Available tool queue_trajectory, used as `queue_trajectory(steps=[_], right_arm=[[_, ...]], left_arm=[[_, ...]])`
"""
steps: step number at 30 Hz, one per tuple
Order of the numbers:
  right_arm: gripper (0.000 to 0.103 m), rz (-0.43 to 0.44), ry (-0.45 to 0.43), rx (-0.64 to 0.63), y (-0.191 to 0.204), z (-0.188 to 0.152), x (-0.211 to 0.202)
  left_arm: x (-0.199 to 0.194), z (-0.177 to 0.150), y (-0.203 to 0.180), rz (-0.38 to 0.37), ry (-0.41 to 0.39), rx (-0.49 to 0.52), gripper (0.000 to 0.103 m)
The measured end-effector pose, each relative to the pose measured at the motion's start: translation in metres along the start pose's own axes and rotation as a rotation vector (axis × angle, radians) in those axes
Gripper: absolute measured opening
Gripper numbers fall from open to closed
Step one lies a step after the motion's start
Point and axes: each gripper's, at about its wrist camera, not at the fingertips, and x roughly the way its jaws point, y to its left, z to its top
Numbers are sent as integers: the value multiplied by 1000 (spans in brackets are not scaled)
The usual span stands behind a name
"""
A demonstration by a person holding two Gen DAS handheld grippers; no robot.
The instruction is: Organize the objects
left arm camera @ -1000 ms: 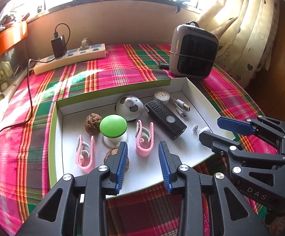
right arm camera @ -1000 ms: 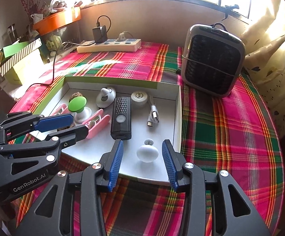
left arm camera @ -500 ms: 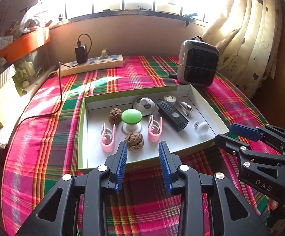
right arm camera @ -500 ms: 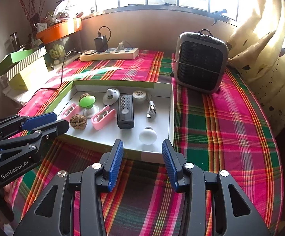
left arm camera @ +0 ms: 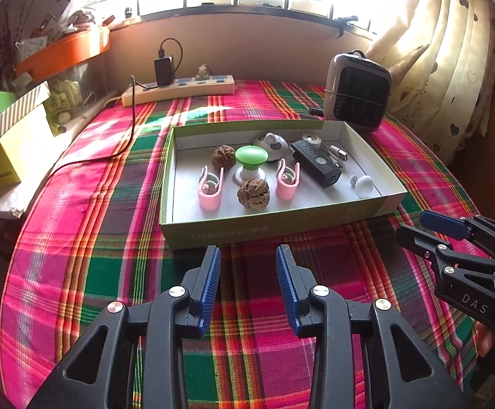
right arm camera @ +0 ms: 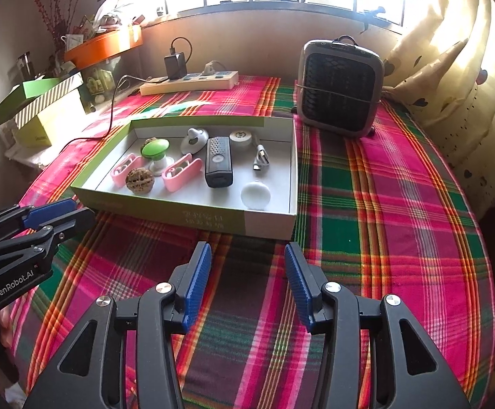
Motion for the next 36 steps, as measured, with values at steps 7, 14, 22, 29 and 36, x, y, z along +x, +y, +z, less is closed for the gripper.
queue_trajectory(steps=[7, 14, 22, 29, 36], right_arm=[[47, 3, 24, 2, 4, -15, 3], [51, 9, 51, 9, 6, -27, 6], [59, -9, 64, 16, 6, -35, 7], [62, -26, 66, 22, 4, -38, 7], [72, -54, 77, 13, 5, -40, 6]], left_arm=[[-1, -15, 4, 53, 16, -4, 34], [-1, -26, 4, 73, 34, -8, 34], [6, -36, 3, 73, 61, -27, 35], [6, -38, 2, 78, 52, -30, 36], [7, -37, 0, 82, 54, -34, 40]])
